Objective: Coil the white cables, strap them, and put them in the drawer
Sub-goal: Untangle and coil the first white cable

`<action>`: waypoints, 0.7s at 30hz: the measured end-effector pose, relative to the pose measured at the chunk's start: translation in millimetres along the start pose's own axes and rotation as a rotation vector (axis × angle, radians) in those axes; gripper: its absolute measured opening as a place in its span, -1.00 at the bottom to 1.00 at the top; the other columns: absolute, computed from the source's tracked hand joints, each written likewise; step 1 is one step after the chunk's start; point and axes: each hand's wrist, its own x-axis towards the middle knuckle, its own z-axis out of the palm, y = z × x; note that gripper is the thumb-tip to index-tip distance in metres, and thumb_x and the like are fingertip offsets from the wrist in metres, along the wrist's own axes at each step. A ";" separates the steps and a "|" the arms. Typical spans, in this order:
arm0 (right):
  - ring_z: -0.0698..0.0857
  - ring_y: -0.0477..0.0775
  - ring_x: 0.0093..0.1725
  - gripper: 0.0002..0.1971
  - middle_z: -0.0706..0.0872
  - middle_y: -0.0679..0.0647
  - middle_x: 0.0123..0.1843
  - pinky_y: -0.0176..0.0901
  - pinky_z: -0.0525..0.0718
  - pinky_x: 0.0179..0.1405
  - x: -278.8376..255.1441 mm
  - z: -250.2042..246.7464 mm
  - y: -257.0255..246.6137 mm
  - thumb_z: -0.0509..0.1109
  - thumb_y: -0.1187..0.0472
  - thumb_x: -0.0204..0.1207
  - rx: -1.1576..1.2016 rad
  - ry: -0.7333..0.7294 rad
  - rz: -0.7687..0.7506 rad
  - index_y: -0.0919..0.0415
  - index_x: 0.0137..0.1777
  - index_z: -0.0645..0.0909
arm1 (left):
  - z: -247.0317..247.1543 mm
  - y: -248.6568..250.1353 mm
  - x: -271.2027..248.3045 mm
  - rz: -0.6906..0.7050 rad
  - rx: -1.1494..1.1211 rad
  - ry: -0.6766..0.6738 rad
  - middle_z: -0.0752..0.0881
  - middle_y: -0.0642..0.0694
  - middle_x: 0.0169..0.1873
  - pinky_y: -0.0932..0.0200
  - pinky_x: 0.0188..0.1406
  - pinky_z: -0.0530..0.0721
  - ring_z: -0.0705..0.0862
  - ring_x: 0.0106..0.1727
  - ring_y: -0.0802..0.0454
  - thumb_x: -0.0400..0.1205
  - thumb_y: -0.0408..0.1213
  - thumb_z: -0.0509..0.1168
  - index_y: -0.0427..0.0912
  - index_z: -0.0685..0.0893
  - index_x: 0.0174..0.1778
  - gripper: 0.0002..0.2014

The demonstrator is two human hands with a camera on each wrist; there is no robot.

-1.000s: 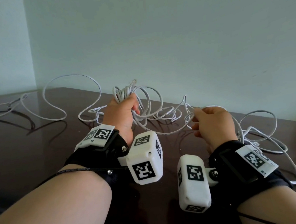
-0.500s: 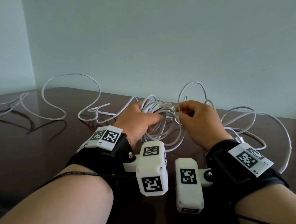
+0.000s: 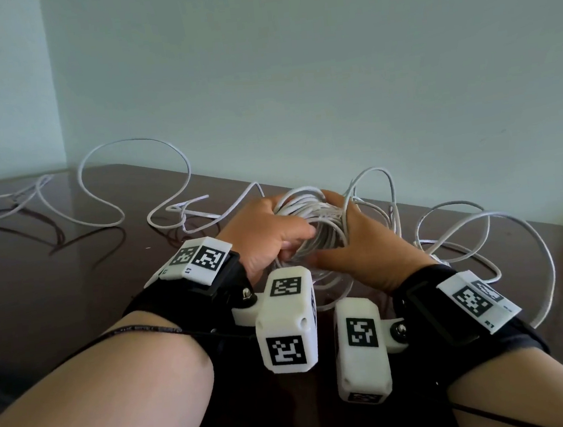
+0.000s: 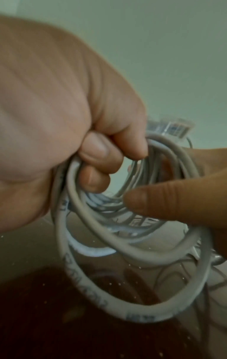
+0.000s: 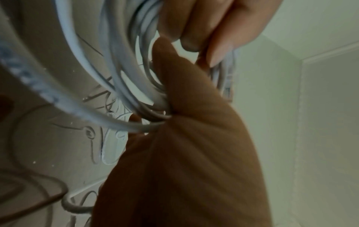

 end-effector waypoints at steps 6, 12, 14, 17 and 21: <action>0.76 -0.19 -0.17 -0.74 0.81 -0.07 -0.14 -0.37 0.65 -0.18 -0.8 -2.0 1.0 0.54 0.15 0.39 -0.025 0.146 -0.019 0.07 0.08 0.67 | 0.2 -0.6 1.2 -0.038 -0.240 -0.127 0.32 -0.02 -0.75 0.31 -0.65 0.22 0.26 -0.73 0.15 0.25 -0.51 0.28 -0.21 0.54 -0.57 -0.85; 0.65 0.06 -0.38 -0.85 0.74 0.14 -0.33 -0.15 0.58 -0.38 8.4 2.3 1.4 0.32 0.19 0.51 0.044 0.382 0.049 0.25 -0.13 0.68 | 9.7 -5.3 10.5 0.058 -0.233 0.046 0.78 -0.19 -0.26 0.03 0.00 0.72 0.75 -0.17 -0.11 0.21 -0.30 0.53 -0.15 0.81 -0.24 -0.79; 0.50 0.01 -0.44 -0.82 0.57 0.16 -0.42 -0.13 0.46 -0.43 11.5 5.1 2.9 0.29 0.22 0.49 0.123 0.402 0.089 0.35 -0.21 0.59 | 10.5 -6.0 11.4 0.028 -0.251 0.077 0.79 -0.20 -0.25 -0.10 0.14 0.68 0.75 -0.12 -0.17 0.15 -0.30 0.52 -0.13 0.81 -0.27 -0.77; 0.45 0.00 -0.44 -0.81 0.50 0.14 -0.43 -0.10 0.43 -0.41 13.9 7.8 4.7 0.32 0.20 0.46 0.201 0.424 0.133 0.35 -0.26 0.56 | 9.7 -9.7 13.0 0.001 -0.179 0.103 0.81 -0.12 -0.32 -0.09 0.12 0.69 0.77 -0.17 -0.12 0.25 -0.25 0.47 -0.05 0.81 -0.35 -0.90; 0.71 0.04 -0.36 -0.88 0.74 0.11 -0.35 -0.11 0.64 -0.32 11.9 9.1 3.2 0.44 0.20 0.44 0.274 0.397 0.097 0.22 -0.26 0.61 | 7.5 -6.9 11.1 0.018 -0.049 0.128 0.73 0.01 -0.48 0.08 -0.19 0.67 0.69 -0.41 0.01 0.42 -0.21 0.45 -0.01 0.78 -0.34 -0.96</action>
